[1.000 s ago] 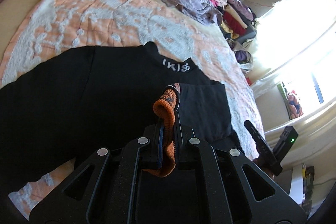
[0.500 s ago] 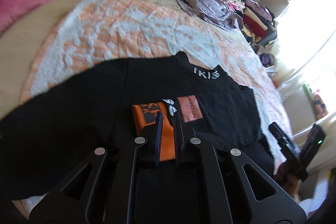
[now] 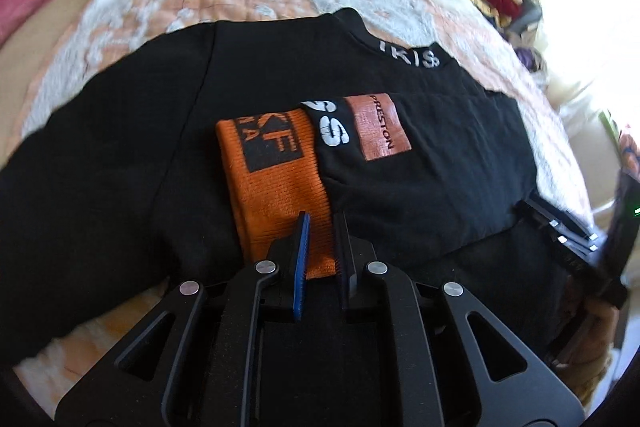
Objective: Fold small clothes
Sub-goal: 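Lay the orange cuff on the sweatshirt body and open the left tool, then move the left tool to the orange cuff of the other sleeve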
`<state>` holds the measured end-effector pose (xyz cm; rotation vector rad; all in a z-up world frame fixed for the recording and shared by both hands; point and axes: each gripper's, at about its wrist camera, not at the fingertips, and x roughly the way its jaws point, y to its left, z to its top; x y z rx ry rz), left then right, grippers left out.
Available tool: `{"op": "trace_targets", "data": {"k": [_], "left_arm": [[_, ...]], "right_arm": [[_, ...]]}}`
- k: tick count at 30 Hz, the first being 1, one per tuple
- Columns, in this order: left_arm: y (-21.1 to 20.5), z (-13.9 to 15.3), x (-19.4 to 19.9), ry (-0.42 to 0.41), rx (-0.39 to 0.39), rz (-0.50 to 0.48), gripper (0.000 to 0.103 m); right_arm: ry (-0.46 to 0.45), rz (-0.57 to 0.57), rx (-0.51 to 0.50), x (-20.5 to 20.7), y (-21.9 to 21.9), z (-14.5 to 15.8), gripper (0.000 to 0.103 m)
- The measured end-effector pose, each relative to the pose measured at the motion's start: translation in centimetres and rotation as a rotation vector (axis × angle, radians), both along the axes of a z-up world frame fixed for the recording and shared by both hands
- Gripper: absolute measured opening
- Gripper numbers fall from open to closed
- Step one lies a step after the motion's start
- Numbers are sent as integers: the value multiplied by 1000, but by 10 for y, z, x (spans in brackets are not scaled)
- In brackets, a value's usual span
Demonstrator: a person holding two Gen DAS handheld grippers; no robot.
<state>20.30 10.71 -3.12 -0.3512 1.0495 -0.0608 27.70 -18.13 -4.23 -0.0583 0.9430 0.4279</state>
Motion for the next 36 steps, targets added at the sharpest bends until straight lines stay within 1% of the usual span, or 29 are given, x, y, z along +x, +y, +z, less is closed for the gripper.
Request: {"op": "trace_targets", "data": {"k": [2, 4, 5, 6, 7, 8, 11, 13, 15, 17, 20, 22, 24, 28, 30, 32, 33, 34, 36], "left_arm": [[0, 2, -2, -8, 1, 3, 6], [-2, 2, -5, -18, 15, 3, 7], [-2, 3, -6, -22, 22, 2, 8], [-2, 4, -8, -26, 29, 3, 10], [-3, 6, -9, -30, 35, 3, 11], [-4, 7, -10, -31, 40, 2, 15], [-5, 13, -16, -43, 45, -7, 21], [-7, 16, -20, -52, 61, -10, 23], [-8, 19, -24, -61, 65, -9, 28], [-9, 21, -27, -69, 72, -10, 29], [-11, 25, -33, -81, 83, -15, 39], [-11, 25, -36, -85, 75, -21, 41], [-10, 26, -38, -88, 76, -16, 49], [-8, 28, -40, -95, 83, -7, 56], [-5, 30, -42, -99, 82, 0, 64], [-2, 31, -45, -98, 77, 3, 68], [-1, 32, -46, -100, 76, 5, 74], [1, 33, -48, -105, 75, 11, 77], [6, 35, -52, -110, 70, 22, 77]], "right_arm": [[1, -3, 10, 0, -1, 1, 55], [-23, 0, 4, -4, 0, 4, 55], [-31, 3, 5, -6, 0, 5, 58], [-37, 9, 12, -8, 0, 5, 61], [-39, 12, 17, -9, 1, 6, 63], [-40, 13, 22, -9, 1, 8, 64], [-54, 14, 38, -11, 0, 12, 64], [-65, 13, 49, -12, -1, 16, 68], [-73, 9, 63, -14, -3, 20, 75], [-82, 10, 78, -16, -4, 23, 79], [-100, 12, 86, -20, -2, 27, 86], [-106, 12, 99, -23, -2, 29, 86], [-110, 9, 112, -26, -2, 31, 91], [-128, -3, 118, -32, 0, 34, 93], [-140, -1, 130, -37, 2, 37, 95], [-144, 5, 133, -40, 6, 40, 96], [-153, 15, 138, -43, 10, 44, 97], [-160, 18, 141, -45, 12, 46, 97], [-173, 24, 141, -49, 18, 51, 98]]}}
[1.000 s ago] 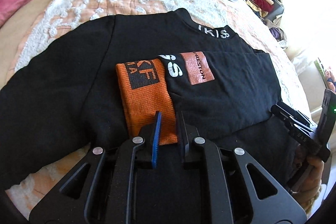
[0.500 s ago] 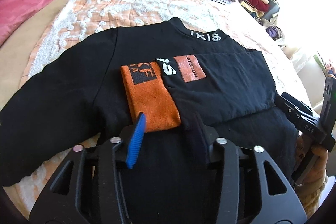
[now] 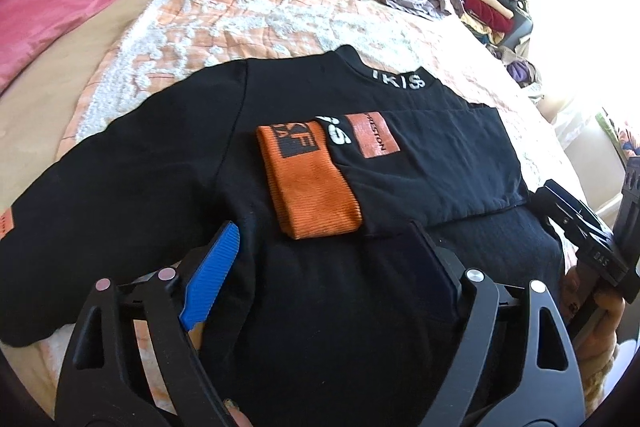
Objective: Fold small clothes
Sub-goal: 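Move the left tool to the orange cuff of the other sleeve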
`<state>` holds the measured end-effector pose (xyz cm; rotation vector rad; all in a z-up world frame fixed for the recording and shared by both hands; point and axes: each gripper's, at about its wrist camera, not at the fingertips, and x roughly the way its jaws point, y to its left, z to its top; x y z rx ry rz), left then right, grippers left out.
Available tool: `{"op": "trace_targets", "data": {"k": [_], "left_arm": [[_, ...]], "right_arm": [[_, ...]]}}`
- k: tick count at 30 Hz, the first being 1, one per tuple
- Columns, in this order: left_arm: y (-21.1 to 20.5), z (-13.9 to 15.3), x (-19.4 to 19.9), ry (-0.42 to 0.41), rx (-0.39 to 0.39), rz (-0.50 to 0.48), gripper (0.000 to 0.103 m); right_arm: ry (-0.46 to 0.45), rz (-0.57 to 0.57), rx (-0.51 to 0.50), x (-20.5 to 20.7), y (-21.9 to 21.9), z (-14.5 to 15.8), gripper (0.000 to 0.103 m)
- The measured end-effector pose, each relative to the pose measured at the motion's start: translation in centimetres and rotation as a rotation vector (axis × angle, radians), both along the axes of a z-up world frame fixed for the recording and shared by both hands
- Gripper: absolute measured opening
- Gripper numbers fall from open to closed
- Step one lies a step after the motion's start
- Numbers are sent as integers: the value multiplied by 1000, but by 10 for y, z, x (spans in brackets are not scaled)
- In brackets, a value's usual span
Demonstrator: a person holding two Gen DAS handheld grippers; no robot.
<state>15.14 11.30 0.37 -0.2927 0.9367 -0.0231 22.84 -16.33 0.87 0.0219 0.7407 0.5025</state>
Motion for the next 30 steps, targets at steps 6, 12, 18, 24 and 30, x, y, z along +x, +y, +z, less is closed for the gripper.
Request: {"op": "trace_targets", "data": {"k": [6, 12, 18, 24, 30], "left_arm": [[19, 1, -16, -6, 6, 65, 93], [37, 0, -33, -16, 11, 116, 93], [57, 5, -49, -34, 19, 179, 93], [73, 8, -63, -51, 14, 233, 93], [92, 10, -75, -55, -3, 288, 93]], "right_arm": [[-15, 23, 6, -10, 23, 8, 98], [-26, 64, -5, -18, 50, 14, 98], [-40, 119, -21, -26, 80, 18, 98], [-50, 159, -40, -34, 102, 22, 98], [-56, 198, -57, -41, 121, 24, 98]]}}
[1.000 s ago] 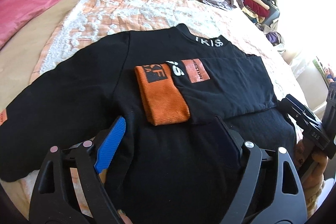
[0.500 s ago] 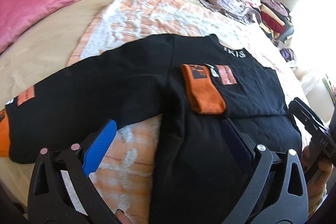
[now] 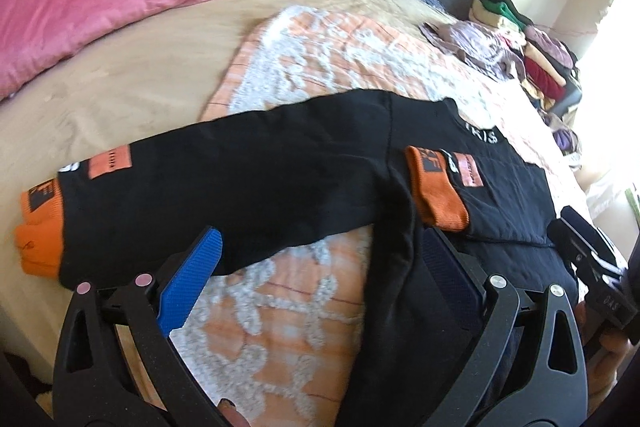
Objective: Fold small clothes
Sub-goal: 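Move the left tool to the orange cuff of the other sleeve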
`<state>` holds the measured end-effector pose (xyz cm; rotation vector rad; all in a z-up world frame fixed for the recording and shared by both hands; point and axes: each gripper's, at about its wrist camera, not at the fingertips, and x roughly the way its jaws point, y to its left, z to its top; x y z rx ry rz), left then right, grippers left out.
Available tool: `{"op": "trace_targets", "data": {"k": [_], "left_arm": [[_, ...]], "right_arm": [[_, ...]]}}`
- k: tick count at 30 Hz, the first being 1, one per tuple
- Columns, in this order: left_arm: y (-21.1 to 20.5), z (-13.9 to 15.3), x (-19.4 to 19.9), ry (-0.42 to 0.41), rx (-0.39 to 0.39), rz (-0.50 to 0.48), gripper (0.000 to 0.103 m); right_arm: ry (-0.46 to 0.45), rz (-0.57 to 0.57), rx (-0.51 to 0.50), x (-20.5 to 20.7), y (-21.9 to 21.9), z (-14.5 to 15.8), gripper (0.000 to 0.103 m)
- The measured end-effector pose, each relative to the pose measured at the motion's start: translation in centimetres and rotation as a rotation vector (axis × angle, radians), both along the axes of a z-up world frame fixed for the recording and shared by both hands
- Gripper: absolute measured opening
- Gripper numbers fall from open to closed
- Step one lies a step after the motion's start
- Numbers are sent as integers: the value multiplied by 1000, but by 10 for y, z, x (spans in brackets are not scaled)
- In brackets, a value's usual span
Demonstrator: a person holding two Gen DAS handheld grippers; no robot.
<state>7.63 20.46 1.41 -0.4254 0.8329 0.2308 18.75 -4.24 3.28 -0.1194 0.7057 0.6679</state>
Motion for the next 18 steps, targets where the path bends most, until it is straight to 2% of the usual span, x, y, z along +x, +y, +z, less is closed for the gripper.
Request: {"op": "trace_targets", "data": {"k": [11, 18], "left_arm": [[32, -1, -21, 3, -19, 110, 93], [52, -5, -43, -28, -62, 208, 93]], "right_arm": [[-14, 73, -19, -14, 36, 6, 98], [-19, 132, -23, -24, 63, 8, 98]]}}
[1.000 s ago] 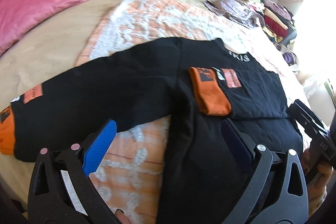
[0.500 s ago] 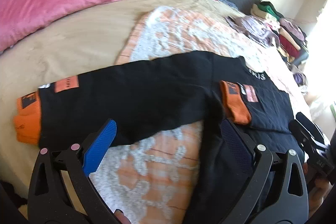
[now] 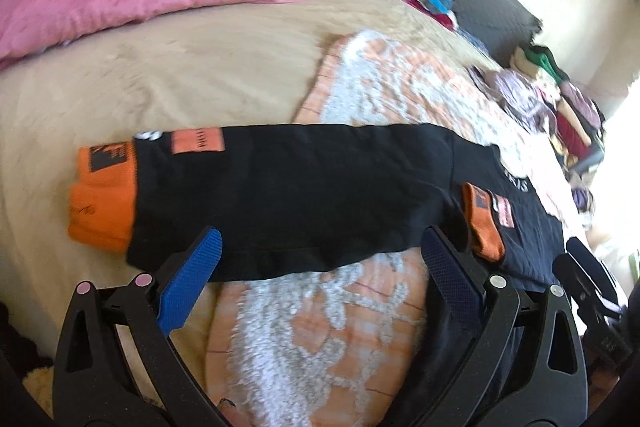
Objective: Fold small clothes
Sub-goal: 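Move the left tool to the orange cuff of the other sleeve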
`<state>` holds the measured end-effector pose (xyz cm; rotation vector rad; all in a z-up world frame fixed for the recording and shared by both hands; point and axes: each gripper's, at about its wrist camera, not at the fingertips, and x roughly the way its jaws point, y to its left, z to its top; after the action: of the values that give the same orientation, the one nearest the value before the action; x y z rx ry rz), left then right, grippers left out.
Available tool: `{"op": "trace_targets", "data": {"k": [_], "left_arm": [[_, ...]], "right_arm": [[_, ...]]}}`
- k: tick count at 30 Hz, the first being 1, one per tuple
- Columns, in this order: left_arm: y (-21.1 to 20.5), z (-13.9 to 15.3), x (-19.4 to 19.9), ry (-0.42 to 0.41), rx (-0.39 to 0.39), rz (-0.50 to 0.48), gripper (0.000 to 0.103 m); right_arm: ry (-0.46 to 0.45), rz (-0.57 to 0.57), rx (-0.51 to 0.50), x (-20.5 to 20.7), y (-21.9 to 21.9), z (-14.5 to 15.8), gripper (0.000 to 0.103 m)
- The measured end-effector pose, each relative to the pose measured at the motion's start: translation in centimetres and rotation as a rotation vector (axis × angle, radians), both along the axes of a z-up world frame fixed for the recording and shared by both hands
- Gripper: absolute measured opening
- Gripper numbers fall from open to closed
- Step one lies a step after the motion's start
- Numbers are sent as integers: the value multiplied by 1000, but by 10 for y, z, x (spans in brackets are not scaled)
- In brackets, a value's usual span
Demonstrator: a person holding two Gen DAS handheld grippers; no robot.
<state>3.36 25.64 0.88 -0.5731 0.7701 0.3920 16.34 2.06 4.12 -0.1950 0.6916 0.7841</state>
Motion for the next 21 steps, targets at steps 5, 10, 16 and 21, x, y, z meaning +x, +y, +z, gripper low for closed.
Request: {"op": "trace_targets", "data": {"k": [5, 10, 16, 21], "left_arm": [[17, -8, -16, 8, -21, 65, 93], [29, -13, -27, 15, -33, 103, 93], [34, -15, -37, 2, -51, 105, 93], [42, -12, -51, -11, -46, 152, 93]], "right_arm": [[2, 34, -7, -7, 17, -2, 98], [4, 67, -14, -16, 31, -4, 98], [10, 94, -22, -21, 44, -8, 98], [14, 114, -27, -26, 50, -9, 98]]}}
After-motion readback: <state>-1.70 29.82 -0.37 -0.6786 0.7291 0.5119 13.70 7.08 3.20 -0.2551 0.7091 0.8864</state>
